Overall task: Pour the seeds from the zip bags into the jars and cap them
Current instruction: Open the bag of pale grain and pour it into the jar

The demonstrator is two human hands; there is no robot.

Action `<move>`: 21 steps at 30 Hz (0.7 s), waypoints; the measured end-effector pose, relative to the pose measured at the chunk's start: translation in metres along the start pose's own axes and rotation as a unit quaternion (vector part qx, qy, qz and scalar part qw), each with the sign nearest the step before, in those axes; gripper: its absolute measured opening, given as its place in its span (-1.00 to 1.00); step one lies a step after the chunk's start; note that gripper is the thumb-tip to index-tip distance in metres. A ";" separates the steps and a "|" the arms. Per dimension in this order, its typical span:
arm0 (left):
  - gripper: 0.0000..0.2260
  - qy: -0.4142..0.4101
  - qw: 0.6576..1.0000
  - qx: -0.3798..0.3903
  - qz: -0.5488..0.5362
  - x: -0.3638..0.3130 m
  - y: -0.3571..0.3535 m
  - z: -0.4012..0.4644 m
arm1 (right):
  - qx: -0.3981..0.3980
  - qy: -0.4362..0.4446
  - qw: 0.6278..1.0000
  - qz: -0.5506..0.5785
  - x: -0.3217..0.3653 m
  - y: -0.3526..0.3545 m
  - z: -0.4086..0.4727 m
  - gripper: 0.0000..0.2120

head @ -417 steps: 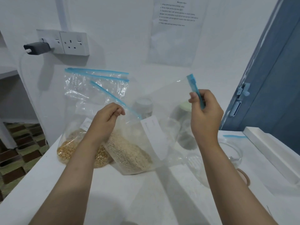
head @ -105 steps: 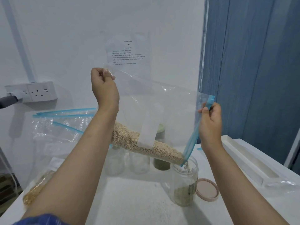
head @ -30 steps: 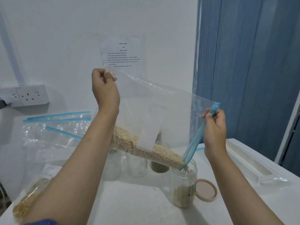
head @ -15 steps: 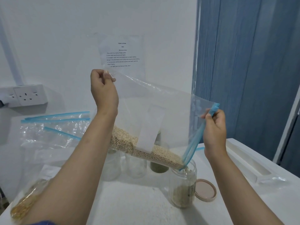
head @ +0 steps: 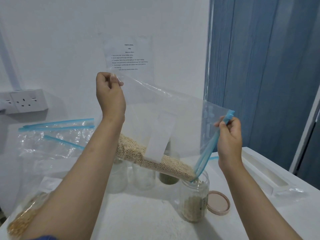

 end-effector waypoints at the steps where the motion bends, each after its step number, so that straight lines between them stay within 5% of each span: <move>1: -0.82 0.000 1.000 0.001 -0.001 0.000 0.000 0.000 | 0.000 0.001 1.000 0.001 0.000 0.000 0.000 -0.84; 21: -0.81 -0.002 1.000 0.001 -0.009 0.000 -0.001 0.000 | 0.000 -0.002 1.000 0.002 -0.001 0.000 0.001 -0.79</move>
Point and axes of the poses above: each hand's wrist, its own z-axis towards the middle knuckle, its own y-axis out of the back of the hand, x = y × z, the point moved 6 cm from there along z, towards the middle knuckle, and after that the axes turned 13 degrees about x, right-handed, at the moved point
